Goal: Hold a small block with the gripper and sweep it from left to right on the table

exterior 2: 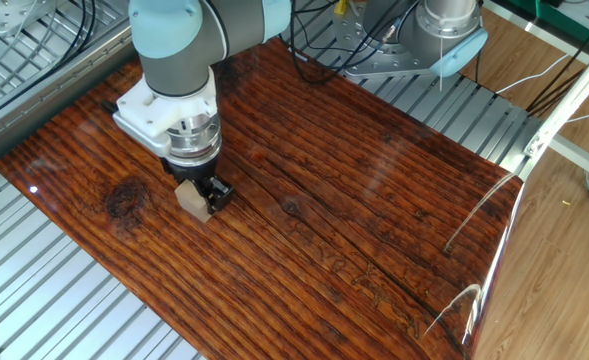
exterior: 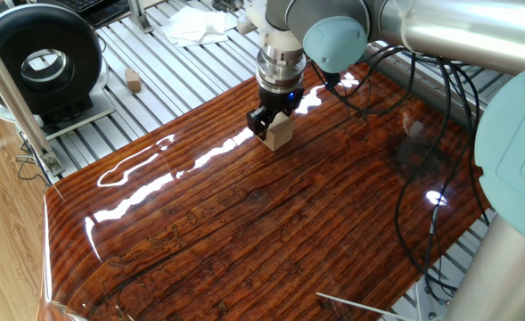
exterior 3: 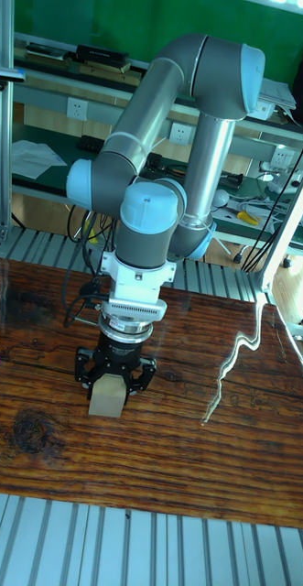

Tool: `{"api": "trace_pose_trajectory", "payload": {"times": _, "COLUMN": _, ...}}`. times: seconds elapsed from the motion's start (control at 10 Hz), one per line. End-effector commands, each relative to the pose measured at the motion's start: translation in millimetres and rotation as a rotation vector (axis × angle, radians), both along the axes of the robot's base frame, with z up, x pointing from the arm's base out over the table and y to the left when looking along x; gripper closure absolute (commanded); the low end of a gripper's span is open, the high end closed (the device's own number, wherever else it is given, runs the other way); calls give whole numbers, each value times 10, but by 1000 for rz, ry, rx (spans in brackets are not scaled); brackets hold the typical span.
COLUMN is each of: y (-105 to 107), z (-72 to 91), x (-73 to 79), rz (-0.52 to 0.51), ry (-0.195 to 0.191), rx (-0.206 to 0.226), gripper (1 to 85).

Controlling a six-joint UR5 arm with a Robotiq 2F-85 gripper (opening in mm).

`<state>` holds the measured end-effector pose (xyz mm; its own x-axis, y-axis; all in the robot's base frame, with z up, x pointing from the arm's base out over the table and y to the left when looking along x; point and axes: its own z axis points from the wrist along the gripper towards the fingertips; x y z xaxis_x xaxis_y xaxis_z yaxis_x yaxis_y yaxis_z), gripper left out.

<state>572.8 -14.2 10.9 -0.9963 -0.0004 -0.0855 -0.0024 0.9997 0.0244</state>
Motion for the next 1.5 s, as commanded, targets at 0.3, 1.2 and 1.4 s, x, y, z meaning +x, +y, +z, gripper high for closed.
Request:
{"api": "trace_pose_trajectory", "payload": {"times": 0.3, "y": 68, "z": 12, "x": 31, "rz": -12, "ry": -6, "rx": 14, "gripper": 847}}
{"api": "trace_pose_trajectory", "payload": {"times": 1.2, "y": 139, "z": 12, "x": 43, "rz": -21, "ry": -6, "rx": 15, "gripper": 847}}
{"api": "trace_pose_trajectory", "payload": {"times": 1.4, "y": 149, "z": 12, "x": 41, "rz": -21, "ry": -4, "rx": 17, "gripper": 847}}
